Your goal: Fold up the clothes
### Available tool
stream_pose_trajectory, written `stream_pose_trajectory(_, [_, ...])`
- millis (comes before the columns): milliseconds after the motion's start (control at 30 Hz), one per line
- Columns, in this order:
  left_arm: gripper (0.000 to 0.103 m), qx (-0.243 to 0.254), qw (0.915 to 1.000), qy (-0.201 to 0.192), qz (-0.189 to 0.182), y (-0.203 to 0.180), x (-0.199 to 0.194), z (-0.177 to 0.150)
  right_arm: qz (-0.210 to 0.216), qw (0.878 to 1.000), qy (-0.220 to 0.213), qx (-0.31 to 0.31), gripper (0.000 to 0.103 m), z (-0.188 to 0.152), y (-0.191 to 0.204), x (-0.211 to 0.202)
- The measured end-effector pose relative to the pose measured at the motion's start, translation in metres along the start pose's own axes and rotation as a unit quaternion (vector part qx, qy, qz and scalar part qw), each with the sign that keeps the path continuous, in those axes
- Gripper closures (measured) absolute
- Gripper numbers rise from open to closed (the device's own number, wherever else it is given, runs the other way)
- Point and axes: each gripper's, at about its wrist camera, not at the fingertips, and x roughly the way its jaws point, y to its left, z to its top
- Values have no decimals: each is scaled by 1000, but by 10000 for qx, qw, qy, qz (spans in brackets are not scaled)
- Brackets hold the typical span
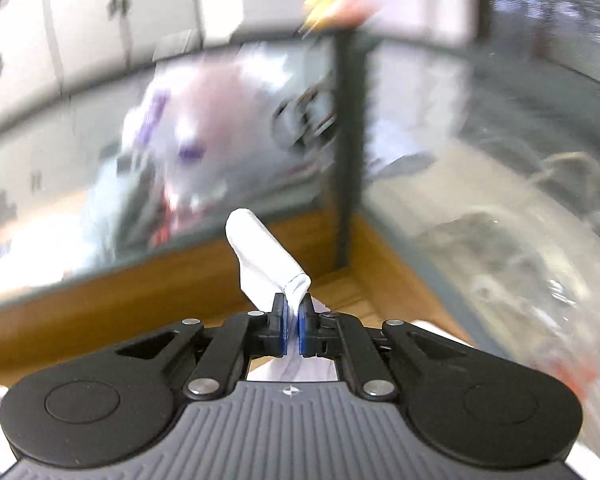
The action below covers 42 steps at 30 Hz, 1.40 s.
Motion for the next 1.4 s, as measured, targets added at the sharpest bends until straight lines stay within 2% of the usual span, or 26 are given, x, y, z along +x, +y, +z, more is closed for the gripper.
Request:
stream_pose_trajectory(167, [62,377,9989,259,-74,-18,50,15,-317,9923,-613,1033,98,-21,-44,-102])
stream_pose_trajectory(267, [68,397,9982,444,2,-21,74,19,-588,9833,-868,1490,98,-42,-66,-152])
stream_pose_trajectory(367, [78,311,9978,547,202,-18,91,19,-770,9706,-1061,2018,99,-60,-88,-198])
stream_pose_trajectory(433, [94,202,9980,540,241,-16,96,19,-950,9631,-1149,2240,99,-80,-98,-223])
stream_pose_trajectory(533, [99,93,9985,453,291,-13,98,16,-1155,9495,-1230,2644,99,-117,-111,-251])
stream_pose_trajectory(733, [99,472,9975,267,447,-20,95,10,-1420,9018,-1430,3823,100,-219,-138,-277])
stream_pose_trajectory(833, [99,520,9973,306,428,-20,96,14,-1560,8855,-1222,4204,99,-265,-155,-267])
stream_pose_trajectory(967, [99,621,9961,434,451,-22,98,19,-1845,8778,-851,4339,95,-308,-171,-250])
stream_pose_trajectory(1000, [96,645,9960,430,452,-22,94,19,-1906,8761,-728,4369,91,-315,-172,-245])
stream_pose_trajectory(1033, [88,663,9959,418,445,-21,89,19,-1954,8739,-598,4411,87,-319,-172,-239])
stream_pose_trajectory(1067, [85,651,9965,344,392,-22,83,18,-1984,8727,-481,4435,84,-322,-172,-237])
stream_pose_trajectory(1133, [77,637,9975,161,276,-20,65,17,-2230,8756,-325,4273,59,-321,-165,-236])
stream_pose_trajectory(1167, [77,639,9976,73,239,-18,54,16,-2357,8767,-249,4185,56,-321,-161,-236])
stream_pose_trajectory(1233, [73,607,9979,-109,206,-16,34,14,-2581,8839,-65,3900,52,-314,-151,-236])
stream_pose_trajectory(1333, [67,552,9975,-379,245,-6,4,10,-2259,9136,-15,3382,52,-292,-135,-229])
stream_pose_trajectory(1400, [66,548,9966,-523,326,3,-15,6,-2022,9314,13,3025,52,-277,-125,-224])
